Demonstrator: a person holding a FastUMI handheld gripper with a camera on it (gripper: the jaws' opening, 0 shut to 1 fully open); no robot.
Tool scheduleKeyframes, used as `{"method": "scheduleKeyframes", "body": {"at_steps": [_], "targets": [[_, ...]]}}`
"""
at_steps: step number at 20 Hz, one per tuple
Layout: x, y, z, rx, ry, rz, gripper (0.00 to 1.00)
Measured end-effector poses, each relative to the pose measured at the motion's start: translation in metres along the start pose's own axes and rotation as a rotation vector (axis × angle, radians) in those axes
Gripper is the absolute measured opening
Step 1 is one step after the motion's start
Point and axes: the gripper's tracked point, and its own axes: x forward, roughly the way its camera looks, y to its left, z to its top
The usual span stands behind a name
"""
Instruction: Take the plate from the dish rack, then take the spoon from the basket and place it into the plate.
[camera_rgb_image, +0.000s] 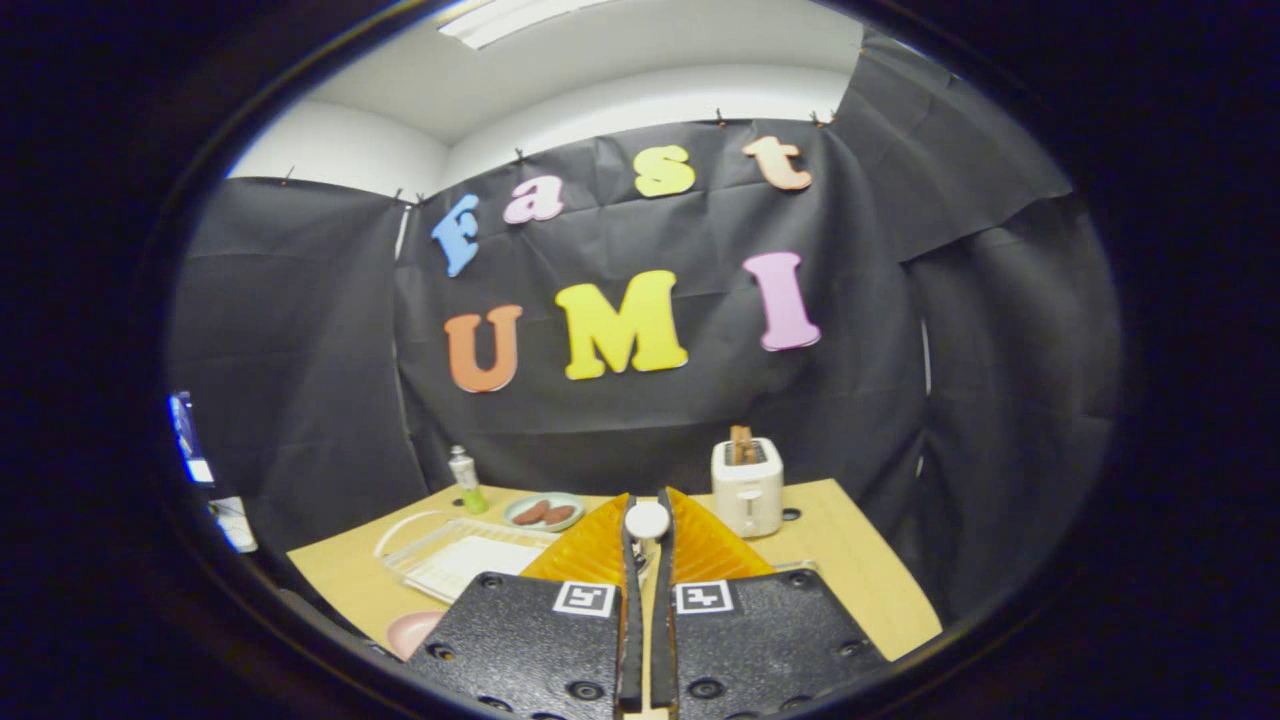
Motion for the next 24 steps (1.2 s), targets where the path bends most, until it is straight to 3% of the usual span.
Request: {"method": "scheduleKeyframes", "body": {"at_steps": [5, 9, 17, 24], "targets": [[0.006, 0.089, -0.041, -0.083, 0.107, 0.152, 0.08], [0.014, 0.138, -0.091, -0.079, 0.241, 0.266, 0.09], [0.031, 0.179, -0.186, -0.055, 0.417, 0.328, 0.09], [0.04, 0.19, -0.212, 0.012, 0.471, 0.349, 0.11]]}}
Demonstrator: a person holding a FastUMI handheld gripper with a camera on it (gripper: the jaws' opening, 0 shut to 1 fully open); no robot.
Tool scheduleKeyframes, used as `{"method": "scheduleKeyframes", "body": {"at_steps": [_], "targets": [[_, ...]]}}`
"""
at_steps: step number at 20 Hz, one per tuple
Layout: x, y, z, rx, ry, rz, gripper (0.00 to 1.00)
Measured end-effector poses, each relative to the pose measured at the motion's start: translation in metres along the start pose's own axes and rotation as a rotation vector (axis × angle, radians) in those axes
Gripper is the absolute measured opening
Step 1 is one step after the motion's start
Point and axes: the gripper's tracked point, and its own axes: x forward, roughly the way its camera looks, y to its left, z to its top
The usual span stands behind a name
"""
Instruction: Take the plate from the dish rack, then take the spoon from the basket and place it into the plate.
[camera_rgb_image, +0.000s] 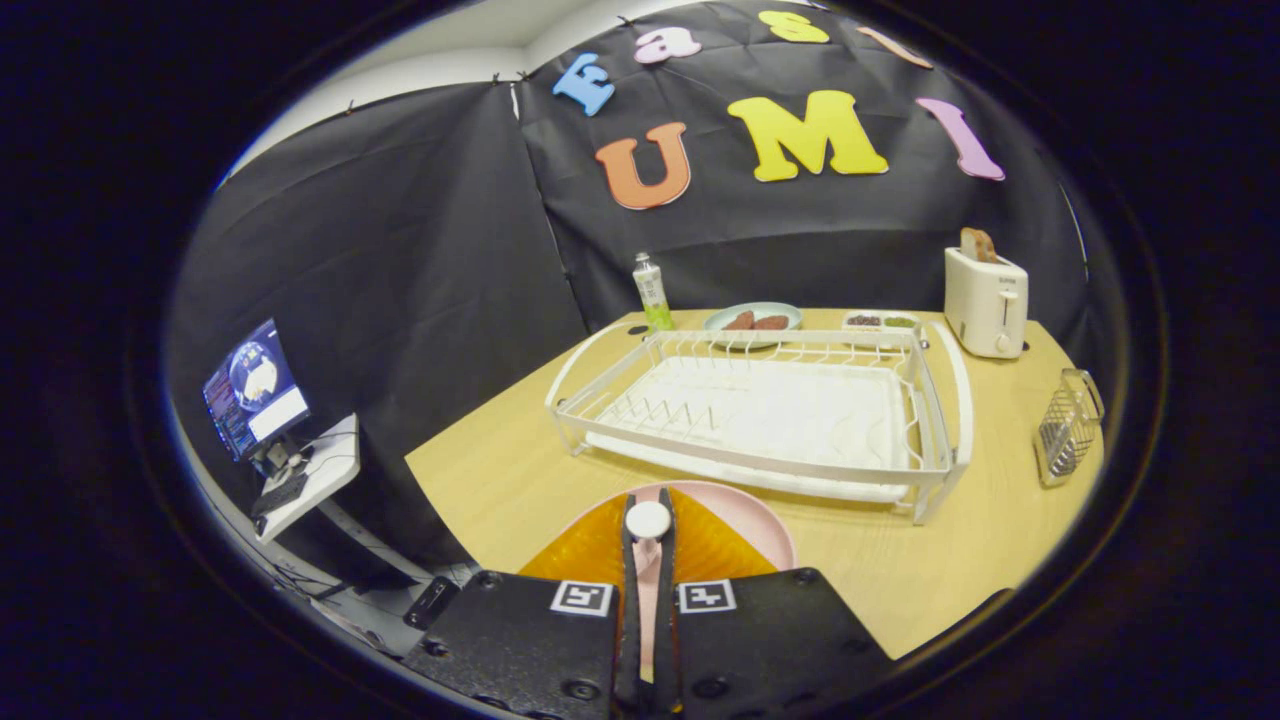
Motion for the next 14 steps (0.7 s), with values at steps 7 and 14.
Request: {"method": "scheduleKeyframes", "body": {"at_steps": [7, 14], "targets": [[0.003, -0.007, 0.0, 0.027, 0.005, -0.012, 0.23], [-0.005, -0.021, 0.014, 0.042, -0.047, -0.052, 0.58]]}}
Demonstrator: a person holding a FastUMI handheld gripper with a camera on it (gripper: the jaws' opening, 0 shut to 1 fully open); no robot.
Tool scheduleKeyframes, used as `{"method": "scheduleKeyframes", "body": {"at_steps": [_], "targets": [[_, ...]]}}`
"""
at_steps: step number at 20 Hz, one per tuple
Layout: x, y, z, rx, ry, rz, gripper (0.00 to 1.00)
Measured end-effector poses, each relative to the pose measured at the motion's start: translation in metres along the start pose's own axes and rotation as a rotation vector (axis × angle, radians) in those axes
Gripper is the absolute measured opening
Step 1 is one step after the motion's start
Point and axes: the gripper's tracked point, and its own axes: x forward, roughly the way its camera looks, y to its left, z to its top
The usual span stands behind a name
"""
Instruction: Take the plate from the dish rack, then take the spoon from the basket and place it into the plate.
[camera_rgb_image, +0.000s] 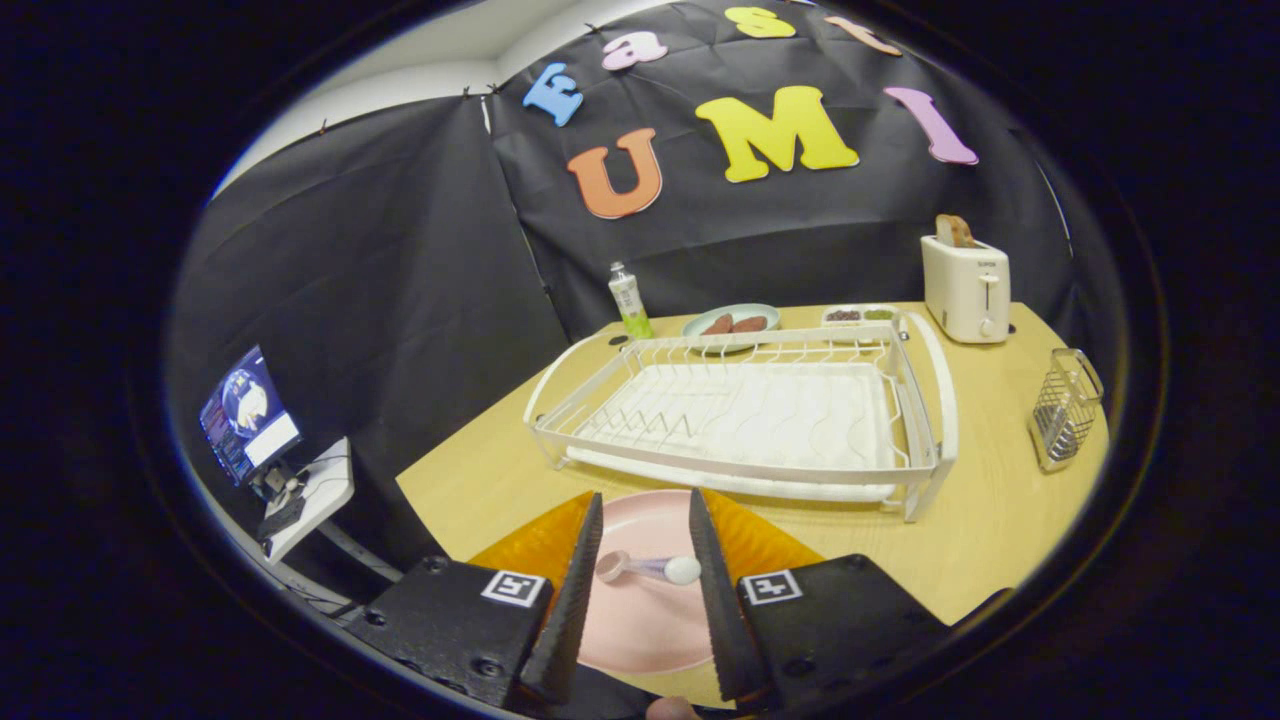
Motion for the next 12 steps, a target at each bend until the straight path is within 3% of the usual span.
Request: {"method": "scheduleKeyframes", "body": {"at_steps": [5, 9, 12], "targets": [[-0.005, -0.012, 0.02, -0.03, -0.082, -0.067, 0.81], [-0.016, -0.02, 0.04, -0.086, -0.172, -0.159, 0.83], [-0.033, -0.035, 0.057, -0.135, -0.266, -0.265, 0.92]]}}
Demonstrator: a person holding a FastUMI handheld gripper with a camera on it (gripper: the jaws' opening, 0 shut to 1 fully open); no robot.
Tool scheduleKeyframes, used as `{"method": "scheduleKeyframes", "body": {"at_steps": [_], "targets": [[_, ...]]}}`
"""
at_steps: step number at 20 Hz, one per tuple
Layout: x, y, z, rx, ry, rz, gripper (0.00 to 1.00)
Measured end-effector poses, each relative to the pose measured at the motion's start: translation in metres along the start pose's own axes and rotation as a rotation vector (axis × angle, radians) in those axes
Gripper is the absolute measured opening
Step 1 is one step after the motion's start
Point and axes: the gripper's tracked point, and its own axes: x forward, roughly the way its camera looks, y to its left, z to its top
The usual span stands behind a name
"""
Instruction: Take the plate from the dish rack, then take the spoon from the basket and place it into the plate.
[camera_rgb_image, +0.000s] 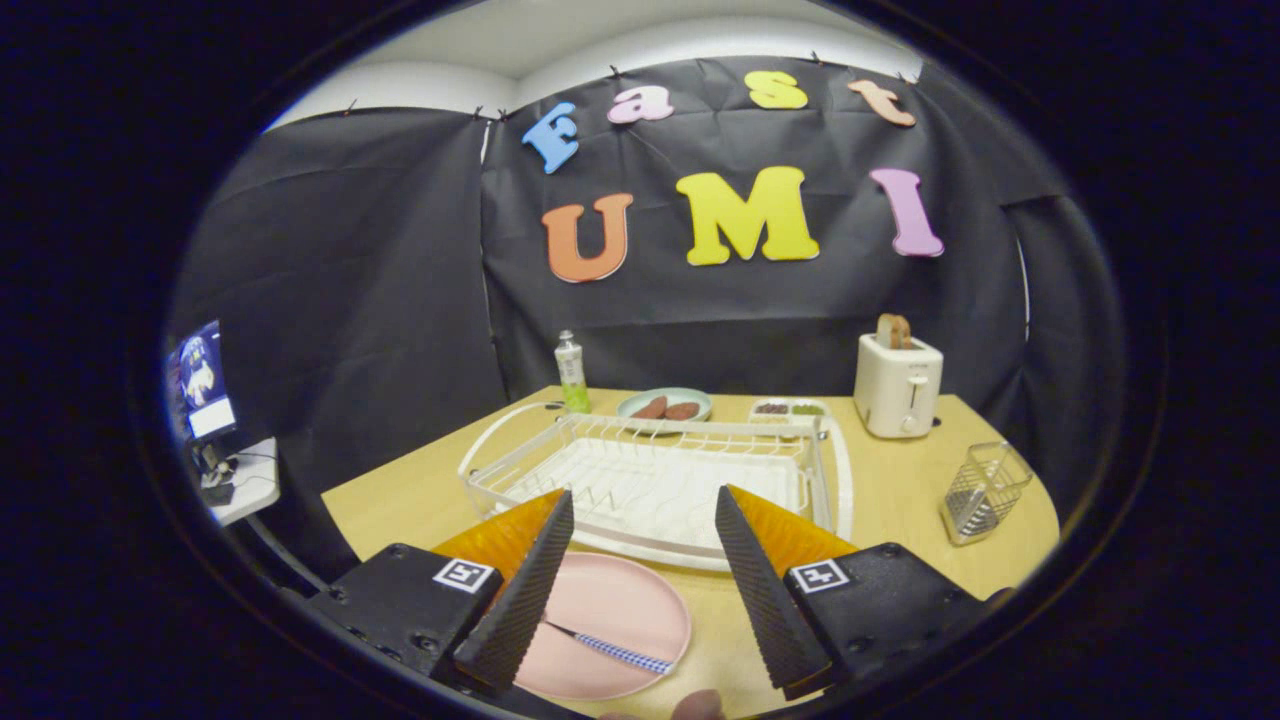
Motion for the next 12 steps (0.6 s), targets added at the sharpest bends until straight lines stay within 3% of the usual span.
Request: {"method": "scheduleKeyframes", "body": {"at_steps": [3, 12], "targets": [[-0.017, -0.013, 0.014, 0.002, -0.081, -0.087, 1.0], [-0.075, -0.032, 0.022, -0.007, -0.25, -0.261, 1.0]]}}
